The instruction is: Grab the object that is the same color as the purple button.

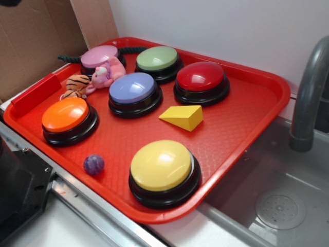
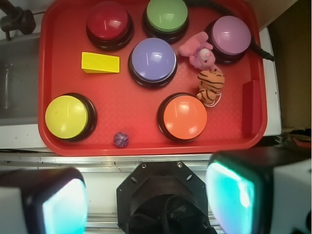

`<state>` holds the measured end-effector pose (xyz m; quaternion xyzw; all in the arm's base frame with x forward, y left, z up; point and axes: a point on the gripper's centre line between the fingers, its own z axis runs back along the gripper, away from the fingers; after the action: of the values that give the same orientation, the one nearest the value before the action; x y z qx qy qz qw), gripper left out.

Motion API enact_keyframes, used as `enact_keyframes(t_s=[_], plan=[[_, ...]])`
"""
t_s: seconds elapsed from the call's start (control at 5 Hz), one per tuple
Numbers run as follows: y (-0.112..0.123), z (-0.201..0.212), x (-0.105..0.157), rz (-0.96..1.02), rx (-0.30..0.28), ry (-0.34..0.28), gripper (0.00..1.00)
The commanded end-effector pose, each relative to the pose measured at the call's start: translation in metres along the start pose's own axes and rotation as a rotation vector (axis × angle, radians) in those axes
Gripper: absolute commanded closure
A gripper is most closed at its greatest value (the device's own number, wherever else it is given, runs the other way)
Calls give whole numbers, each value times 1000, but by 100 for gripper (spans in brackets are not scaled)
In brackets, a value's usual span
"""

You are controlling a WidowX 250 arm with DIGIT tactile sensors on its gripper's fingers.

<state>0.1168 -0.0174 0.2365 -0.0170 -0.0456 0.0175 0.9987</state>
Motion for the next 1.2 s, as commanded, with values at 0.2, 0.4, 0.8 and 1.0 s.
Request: enact_keyframes(t_s=[0.2,0.4,0.8,1.0], plan=[[-6,-34,0,4,-40,-12,0],[-14,-68,0,16,-80,-32,0],[-33,-137,5,-23,-125,-7,0],[-44,-175,6,-48,-139,58,0]])
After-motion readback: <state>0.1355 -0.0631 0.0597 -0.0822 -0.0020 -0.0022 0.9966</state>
